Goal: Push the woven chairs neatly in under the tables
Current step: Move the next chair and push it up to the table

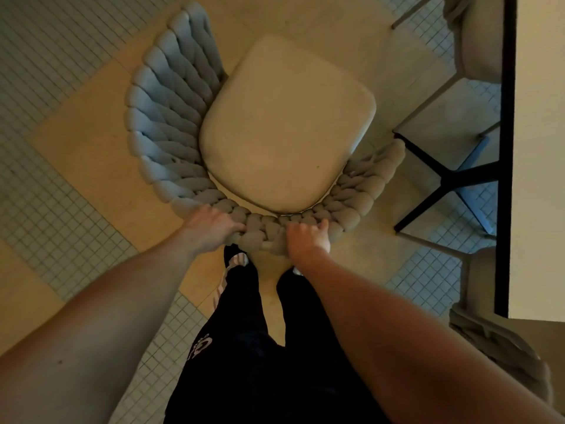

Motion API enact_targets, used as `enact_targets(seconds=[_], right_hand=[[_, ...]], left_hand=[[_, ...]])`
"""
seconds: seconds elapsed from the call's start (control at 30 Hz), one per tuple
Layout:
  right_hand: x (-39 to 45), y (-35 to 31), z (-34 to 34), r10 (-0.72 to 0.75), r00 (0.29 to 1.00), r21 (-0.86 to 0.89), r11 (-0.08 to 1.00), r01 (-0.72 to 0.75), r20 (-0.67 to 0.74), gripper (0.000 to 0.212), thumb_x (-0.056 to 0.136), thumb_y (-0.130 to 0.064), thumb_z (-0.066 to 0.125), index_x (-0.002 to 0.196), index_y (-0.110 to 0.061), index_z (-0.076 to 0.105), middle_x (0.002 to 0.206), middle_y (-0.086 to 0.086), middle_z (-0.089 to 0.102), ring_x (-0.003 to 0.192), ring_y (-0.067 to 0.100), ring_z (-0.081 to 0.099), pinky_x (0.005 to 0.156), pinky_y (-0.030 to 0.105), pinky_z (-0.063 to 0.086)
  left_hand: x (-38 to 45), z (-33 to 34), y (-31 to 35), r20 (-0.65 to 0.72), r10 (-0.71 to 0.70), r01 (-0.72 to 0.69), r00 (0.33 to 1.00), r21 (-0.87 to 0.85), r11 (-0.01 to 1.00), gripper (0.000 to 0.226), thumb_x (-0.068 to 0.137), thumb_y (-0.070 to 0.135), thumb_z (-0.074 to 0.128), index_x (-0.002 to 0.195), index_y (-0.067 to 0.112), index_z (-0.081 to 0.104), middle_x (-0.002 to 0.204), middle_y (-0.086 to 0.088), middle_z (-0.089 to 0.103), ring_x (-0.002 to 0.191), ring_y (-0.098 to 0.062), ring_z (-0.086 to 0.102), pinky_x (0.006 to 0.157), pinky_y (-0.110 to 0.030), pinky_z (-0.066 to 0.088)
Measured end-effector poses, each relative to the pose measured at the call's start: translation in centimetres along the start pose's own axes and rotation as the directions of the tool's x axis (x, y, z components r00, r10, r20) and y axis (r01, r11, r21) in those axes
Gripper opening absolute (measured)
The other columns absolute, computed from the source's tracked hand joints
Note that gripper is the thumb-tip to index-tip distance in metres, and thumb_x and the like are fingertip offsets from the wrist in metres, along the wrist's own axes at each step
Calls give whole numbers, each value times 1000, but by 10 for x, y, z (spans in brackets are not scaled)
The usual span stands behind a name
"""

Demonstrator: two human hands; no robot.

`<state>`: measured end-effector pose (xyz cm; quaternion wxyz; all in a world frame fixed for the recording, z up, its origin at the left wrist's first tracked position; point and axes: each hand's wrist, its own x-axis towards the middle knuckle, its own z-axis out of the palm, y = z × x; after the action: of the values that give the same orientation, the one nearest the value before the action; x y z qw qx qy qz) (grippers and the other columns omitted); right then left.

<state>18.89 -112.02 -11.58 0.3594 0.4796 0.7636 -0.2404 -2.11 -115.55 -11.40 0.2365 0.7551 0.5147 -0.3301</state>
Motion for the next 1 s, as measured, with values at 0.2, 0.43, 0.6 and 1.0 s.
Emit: enact_targets(seconds=[0.2, 0.43, 0.6, 1.0], right_hand=[[-7, -19, 1, -132, 991, -37, 991, 132, 3, 38, 99, -20, 54, 136, -14, 48, 128, 10, 63, 124, 33, 58, 121, 57, 17], [1, 25, 7, -386, 922, -128, 915, 382, -7, 59, 91, -30, 65, 143, -21, 38, 129, 5, 63, 119, 27, 60, 112, 43, 33], [15, 71, -6, -389, 920, -368, 850, 377, 43, 64, 85, -41, 73, 140, -29, 43, 133, 0, 62, 123, 25, 58, 109, 44, 36], [58, 160, -72, -269, 962, -585, 774, 242, 43, 78, 72, -85, 62, 134, -41, 48, 133, -7, 60, 128, 25, 54, 112, 50, 34]], left_hand=[[-7, 3, -16, 106, -263, 254, 959, 87, 963, 28, 90, 26, 65, 115, 38, 59, 120, 6, 62, 120, -23, 50, 102, -40, 33], [5, -22, 56, 242, -360, 401, 901, -148, 904, 27, 82, 41, 71, 104, 28, 60, 110, 2, 60, 121, -30, 49, 115, -64, 14], [31, -34, 112, 150, -269, 308, 951, -476, 824, 58, 81, 55, 72, 127, 24, 54, 121, -4, 60, 120, -31, 53, 105, -52, 37], [63, -49, 154, -72, -314, 214, 947, -589, 779, 41, 93, 15, 64, 131, 22, 52, 120, -9, 62, 112, -34, 61, 90, -45, 47]])
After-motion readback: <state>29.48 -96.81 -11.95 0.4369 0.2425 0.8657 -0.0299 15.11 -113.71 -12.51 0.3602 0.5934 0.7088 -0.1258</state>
